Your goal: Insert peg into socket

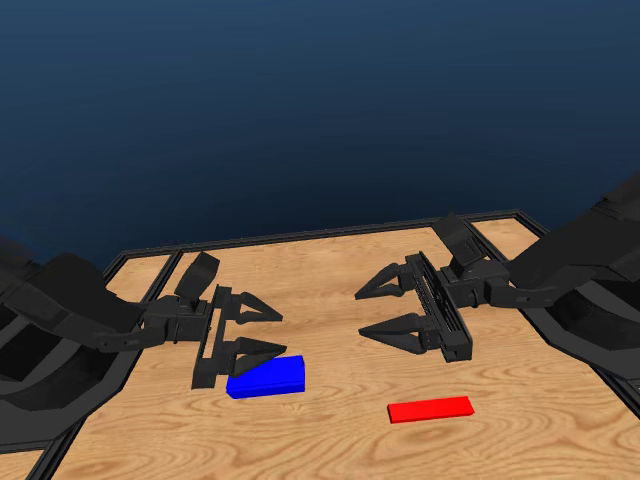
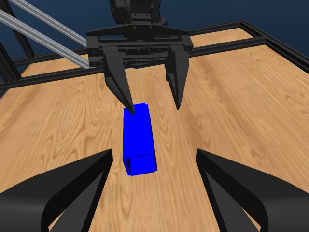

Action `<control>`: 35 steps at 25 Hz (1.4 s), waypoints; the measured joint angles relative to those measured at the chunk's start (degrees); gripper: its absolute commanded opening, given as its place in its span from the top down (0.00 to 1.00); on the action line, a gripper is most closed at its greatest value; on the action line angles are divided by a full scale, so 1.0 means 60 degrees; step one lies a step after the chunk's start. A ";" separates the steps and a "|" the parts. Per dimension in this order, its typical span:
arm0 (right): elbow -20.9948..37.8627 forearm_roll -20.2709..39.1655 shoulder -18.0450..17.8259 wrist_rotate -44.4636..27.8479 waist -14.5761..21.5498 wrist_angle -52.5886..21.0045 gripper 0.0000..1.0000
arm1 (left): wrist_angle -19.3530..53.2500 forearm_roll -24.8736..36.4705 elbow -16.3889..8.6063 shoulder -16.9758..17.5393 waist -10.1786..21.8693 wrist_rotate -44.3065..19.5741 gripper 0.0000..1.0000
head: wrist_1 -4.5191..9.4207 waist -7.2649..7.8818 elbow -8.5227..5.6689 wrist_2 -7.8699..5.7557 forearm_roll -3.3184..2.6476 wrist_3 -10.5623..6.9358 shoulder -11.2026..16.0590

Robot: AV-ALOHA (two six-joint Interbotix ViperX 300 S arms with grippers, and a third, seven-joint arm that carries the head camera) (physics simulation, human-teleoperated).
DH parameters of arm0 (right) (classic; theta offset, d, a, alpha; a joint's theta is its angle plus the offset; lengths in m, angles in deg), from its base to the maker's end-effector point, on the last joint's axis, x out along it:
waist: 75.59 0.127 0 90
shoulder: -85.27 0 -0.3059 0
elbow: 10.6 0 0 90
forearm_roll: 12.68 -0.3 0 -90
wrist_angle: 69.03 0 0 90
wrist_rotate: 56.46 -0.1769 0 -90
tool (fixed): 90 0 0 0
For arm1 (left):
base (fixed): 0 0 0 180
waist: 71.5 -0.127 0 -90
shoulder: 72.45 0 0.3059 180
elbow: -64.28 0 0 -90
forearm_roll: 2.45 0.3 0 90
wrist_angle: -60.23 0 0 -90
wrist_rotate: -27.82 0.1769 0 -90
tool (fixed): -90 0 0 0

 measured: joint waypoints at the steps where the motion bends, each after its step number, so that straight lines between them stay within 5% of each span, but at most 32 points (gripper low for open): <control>1: -0.0026 -0.0040 -0.0002 -0.0012 0.0029 0.0034 0.00 | 0.0348 0.0004 -0.0046 -0.0039 0.0040 -0.0009 0.00 | 0.0016 -0.0069 -0.0030 0.0059 0.0000 0.0038 0.0083; 10: -0.0607 -0.0473 0.0007 -0.0270 0.0284 0.0709 0.00 | 0.2359 0.0613 -0.0551 -0.0719 0.0163 -0.0851 0.00 | 0.0141 -0.0616 -0.0238 0.0345 -0.0041 0.0303 0.0552; 17: -0.1100 -0.0829 0.0134 -0.0410 0.0837 0.1147 0.00 | 0.3585 0.1325 -0.1130 -0.1585 -0.0013 -0.1483 0.00 | 0.0204 -0.0792 -0.0322 0.0375 -0.0064 0.0325 0.0703; 18: -0.1170 -0.0918 0.0134 -0.0462 0.0962 0.1158 0.00 | 0.3724 0.1451 -0.1172 -0.1566 -0.0052 -0.1550 1.00 | 0.0213 -0.0799 -0.0328 0.0367 -0.0067 0.0315 0.0709; 24: -0.1346 -0.1502 -0.0080 -0.0667 0.1610 0.0964 0.00 | 0.4062 0.1852 -0.1277 -0.1390 -0.0012 -0.1803 1.00 | 0.0267 -0.0791 -0.0331 0.0269 -0.0096 0.0234 0.0698; 30: -0.0825 -0.1945 -0.0499 -0.0357 0.2352 0.0026 0.00 | 0.2983 0.1493 -0.1007 0.0031 0.0487 -0.1575 1.00 | 0.0318 -0.0728 -0.0213 0.0124 -0.0133 0.0089 0.0382; 35: -0.0672 -0.2243 -0.0903 -0.0446 0.2695 -0.0658 0.00 | 0.2424 0.1298 -0.0966 0.0513 0.0794 -0.1192 1.00 | 0.0362 -0.0675 -0.0049 -0.0016 -0.0170 -0.0067 0.0100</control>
